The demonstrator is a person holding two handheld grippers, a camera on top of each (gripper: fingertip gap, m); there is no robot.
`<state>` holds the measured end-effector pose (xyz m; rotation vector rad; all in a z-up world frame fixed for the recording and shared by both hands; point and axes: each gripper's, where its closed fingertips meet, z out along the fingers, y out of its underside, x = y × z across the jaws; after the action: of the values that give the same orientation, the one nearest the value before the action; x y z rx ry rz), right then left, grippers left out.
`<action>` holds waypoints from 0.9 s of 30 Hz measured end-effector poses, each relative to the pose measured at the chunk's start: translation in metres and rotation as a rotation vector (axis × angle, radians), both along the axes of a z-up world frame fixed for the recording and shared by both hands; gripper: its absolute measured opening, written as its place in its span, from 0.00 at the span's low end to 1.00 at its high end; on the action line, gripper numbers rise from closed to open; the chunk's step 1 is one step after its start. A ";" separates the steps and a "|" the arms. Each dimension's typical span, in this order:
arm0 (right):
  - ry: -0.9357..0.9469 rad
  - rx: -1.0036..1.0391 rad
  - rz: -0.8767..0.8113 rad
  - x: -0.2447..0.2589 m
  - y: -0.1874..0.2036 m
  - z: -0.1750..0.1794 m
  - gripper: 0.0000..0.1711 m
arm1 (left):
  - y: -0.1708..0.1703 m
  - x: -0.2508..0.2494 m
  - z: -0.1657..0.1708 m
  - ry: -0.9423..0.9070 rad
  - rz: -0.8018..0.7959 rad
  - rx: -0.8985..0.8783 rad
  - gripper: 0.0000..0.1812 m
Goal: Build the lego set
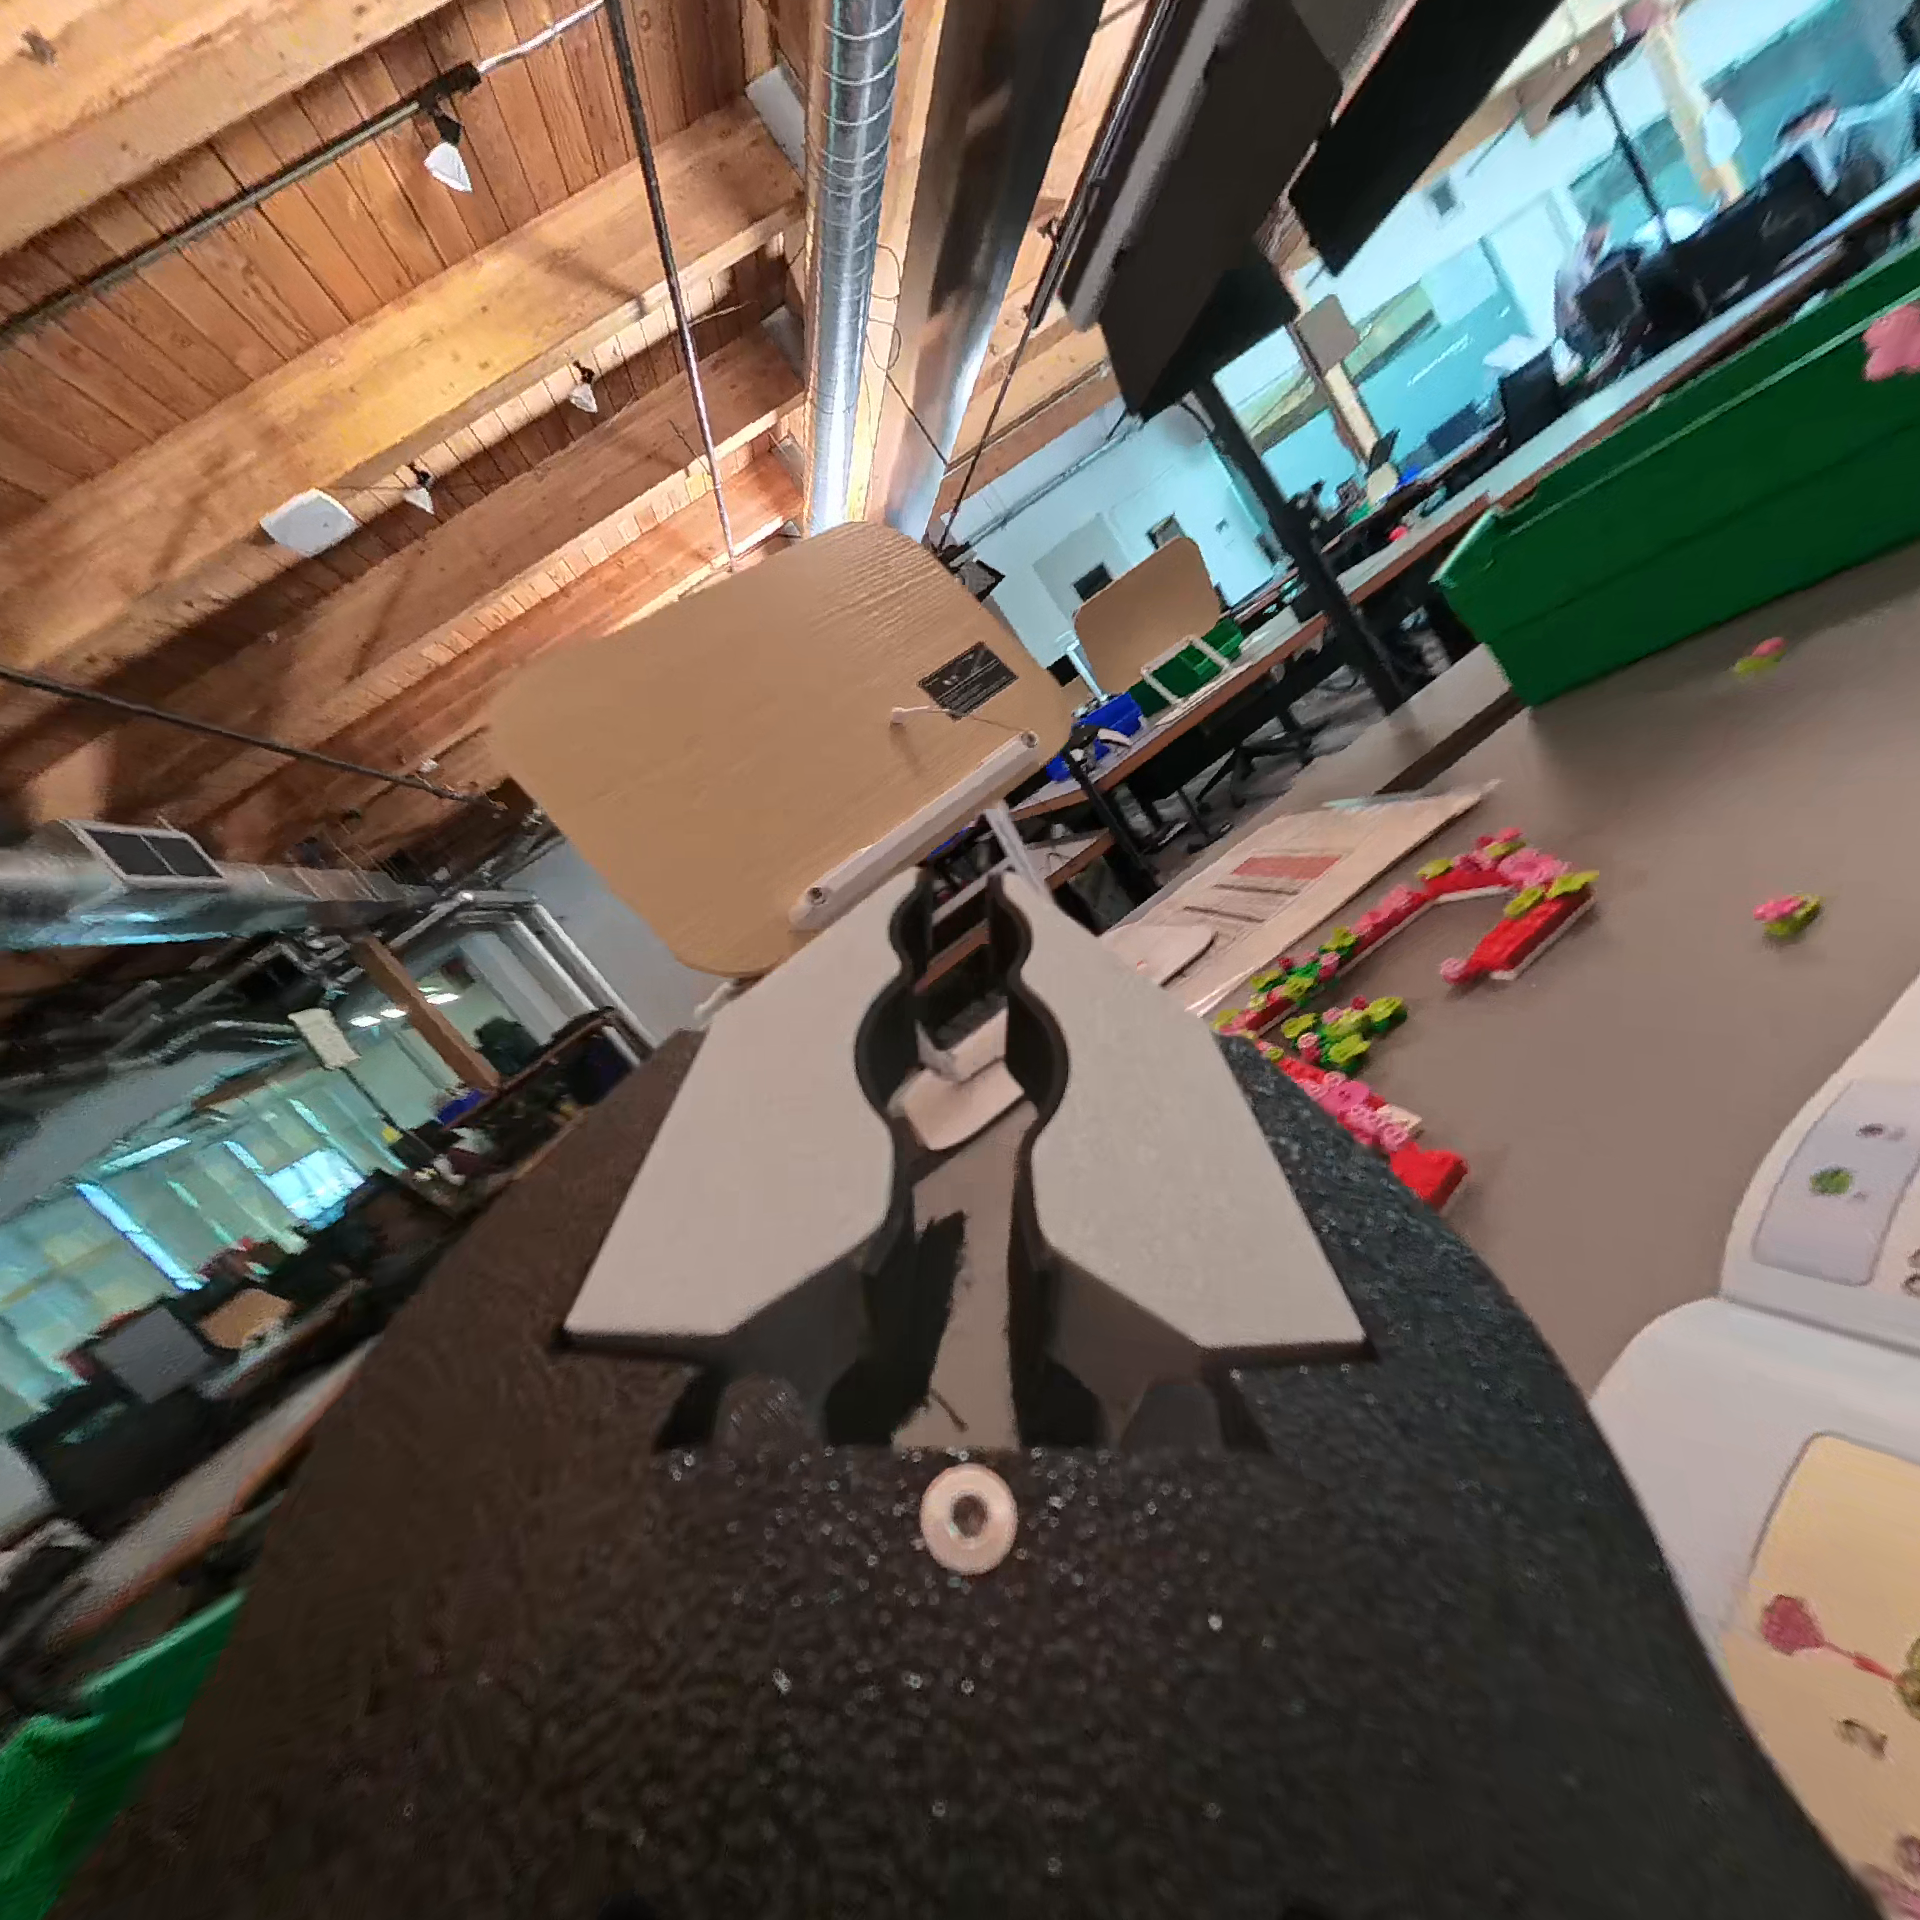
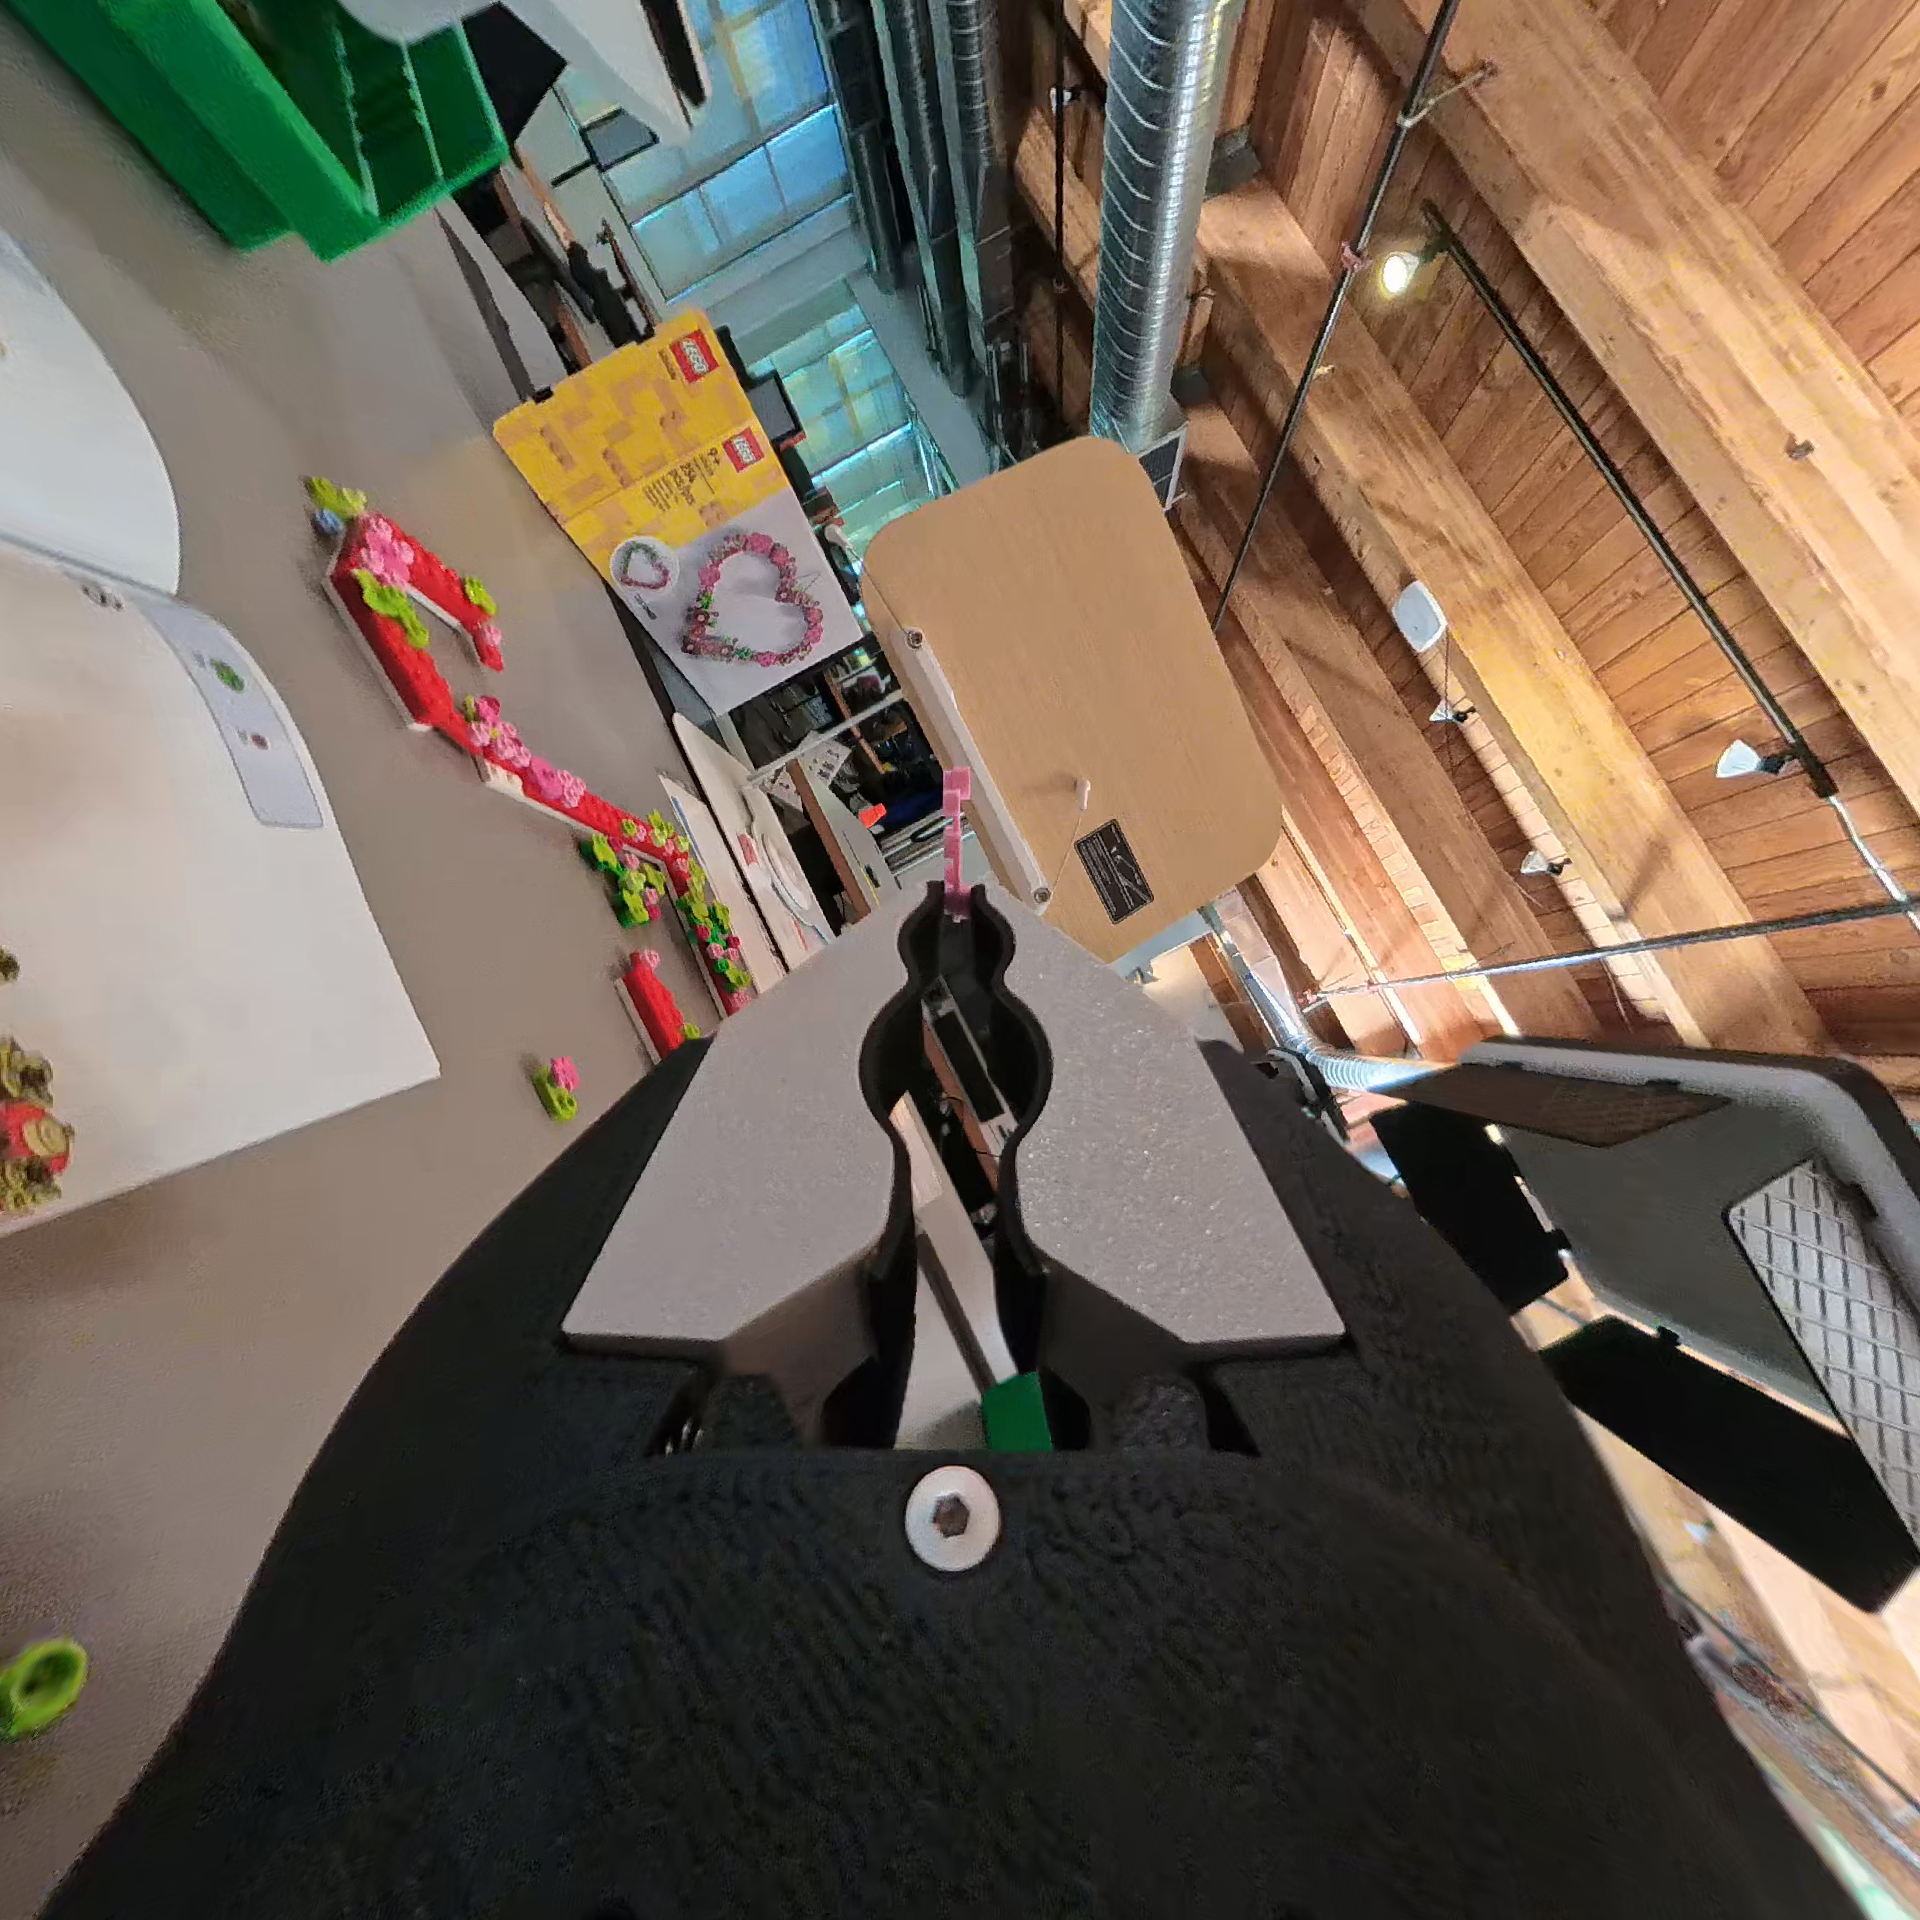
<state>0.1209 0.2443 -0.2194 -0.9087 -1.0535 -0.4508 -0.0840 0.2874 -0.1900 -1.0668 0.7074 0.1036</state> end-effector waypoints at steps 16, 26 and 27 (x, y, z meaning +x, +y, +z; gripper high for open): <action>0.146 -0.044 -0.052 0.018 0.019 0.006 0.01 | -0.021 0.036 -0.007 -0.206 -0.270 -0.127 0.06; 0.172 -0.110 -0.012 0.014 0.028 -0.010 0.01 | -0.022 0.032 -0.002 -0.221 -0.283 -0.129 0.06; 0.168 -0.112 -0.008 0.013 0.027 -0.010 0.01 | -0.021 0.031 -0.002 -0.211 -0.286 -0.142 0.06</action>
<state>0.1340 0.2715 -0.2298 -1.0319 -0.9289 -0.3182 -0.0526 0.2661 -0.1921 -1.0825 0.6758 -0.3050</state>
